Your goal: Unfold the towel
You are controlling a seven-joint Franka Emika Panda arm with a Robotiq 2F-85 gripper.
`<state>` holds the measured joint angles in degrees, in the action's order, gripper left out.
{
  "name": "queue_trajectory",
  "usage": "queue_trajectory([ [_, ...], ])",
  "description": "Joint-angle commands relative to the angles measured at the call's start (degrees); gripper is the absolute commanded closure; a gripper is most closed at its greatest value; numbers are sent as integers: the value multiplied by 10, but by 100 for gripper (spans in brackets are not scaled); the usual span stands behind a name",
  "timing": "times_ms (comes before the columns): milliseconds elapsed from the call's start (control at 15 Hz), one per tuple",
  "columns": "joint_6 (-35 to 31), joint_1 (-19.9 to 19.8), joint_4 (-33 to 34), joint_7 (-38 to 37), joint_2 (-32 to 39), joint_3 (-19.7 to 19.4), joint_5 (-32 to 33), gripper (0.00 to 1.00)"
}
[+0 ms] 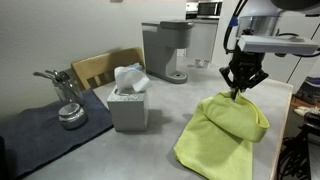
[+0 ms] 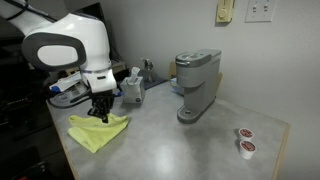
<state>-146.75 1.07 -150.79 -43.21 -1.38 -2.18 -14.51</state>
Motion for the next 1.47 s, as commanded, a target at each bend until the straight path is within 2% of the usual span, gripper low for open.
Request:
queue_trajectory([
  [0, -23, -17, -25, -20, -20, -2, -7, 99],
  [267, -1, -23, -28, 69, -26, -9, -34, 99],
  [400, 18, -24, -27, 161, -35, -14, -55, 99],
  [1067, 145, -38, -1, 532, -61, -57, -46, 99],
  [1400, 156, -21, 10, 705, -48, -59, -82, 99],
])
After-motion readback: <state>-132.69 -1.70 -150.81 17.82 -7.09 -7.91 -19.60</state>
